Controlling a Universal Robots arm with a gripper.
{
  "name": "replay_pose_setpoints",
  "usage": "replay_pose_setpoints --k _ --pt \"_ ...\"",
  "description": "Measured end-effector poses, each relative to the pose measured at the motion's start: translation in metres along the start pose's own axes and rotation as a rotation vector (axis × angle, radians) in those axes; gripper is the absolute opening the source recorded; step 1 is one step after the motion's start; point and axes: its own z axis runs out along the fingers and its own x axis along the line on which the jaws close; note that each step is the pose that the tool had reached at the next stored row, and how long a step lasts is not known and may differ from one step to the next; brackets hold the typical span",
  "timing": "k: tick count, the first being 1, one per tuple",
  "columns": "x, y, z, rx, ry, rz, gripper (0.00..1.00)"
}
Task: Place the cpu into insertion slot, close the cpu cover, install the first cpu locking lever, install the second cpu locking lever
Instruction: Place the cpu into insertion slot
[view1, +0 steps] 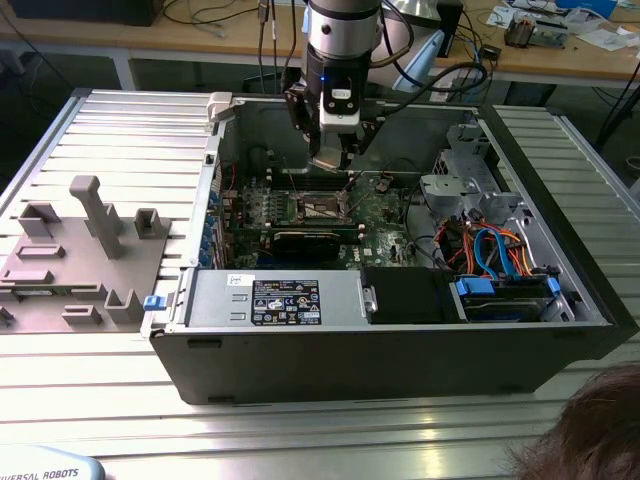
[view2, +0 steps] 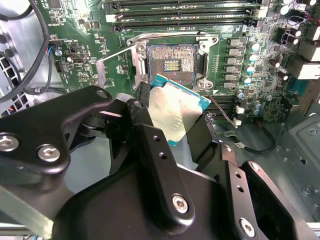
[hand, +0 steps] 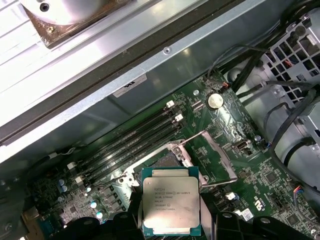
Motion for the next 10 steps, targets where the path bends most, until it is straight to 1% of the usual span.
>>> replay_pose_setpoints --k 10 --pt "0.0 0.0 0.0002 -0.0003 -0.0013 0.014 0.54"
